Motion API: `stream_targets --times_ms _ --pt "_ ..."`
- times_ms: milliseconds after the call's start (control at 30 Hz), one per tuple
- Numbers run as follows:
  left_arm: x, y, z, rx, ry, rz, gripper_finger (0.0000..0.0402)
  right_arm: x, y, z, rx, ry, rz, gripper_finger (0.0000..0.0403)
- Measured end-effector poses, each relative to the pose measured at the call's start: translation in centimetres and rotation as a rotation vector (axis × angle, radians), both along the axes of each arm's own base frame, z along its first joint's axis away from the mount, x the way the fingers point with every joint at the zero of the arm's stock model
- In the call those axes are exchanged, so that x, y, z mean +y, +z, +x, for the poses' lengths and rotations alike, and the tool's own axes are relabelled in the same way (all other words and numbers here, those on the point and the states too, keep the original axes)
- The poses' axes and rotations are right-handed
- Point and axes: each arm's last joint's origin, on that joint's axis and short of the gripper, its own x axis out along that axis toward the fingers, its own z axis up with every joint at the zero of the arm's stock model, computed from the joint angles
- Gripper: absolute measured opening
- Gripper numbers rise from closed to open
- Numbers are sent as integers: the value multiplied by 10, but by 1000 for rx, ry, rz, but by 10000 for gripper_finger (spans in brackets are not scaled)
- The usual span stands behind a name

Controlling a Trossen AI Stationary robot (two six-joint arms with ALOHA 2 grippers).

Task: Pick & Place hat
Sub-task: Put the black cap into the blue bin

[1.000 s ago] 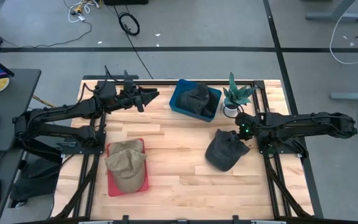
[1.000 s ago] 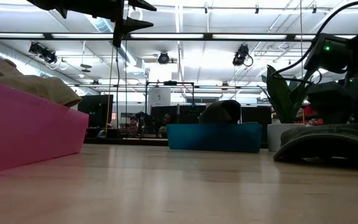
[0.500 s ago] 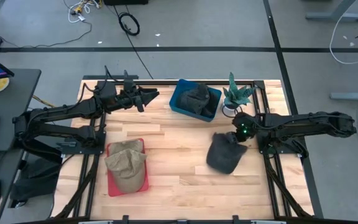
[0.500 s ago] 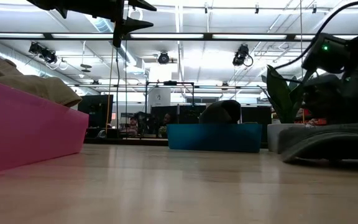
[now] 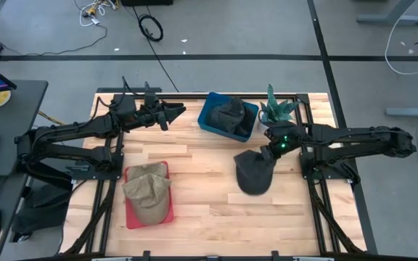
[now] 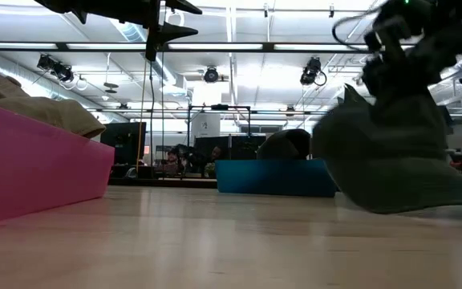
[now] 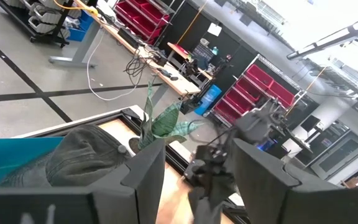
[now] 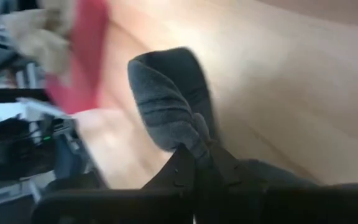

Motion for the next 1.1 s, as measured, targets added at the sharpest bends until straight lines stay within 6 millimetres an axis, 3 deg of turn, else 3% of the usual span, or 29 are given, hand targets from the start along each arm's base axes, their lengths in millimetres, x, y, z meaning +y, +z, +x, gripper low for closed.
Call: stream_targets --times_ms 300,533,1100 --pt "0 0 0 0 0 0 186 3 61 10 -136 16 -19 8" --pt "0 0 0 0 0 0 186 0 95 13 -231 -62 -78 8" --pt "0 0 0 0 0 0 186 -2 135 24 -608 -178 -11 7"
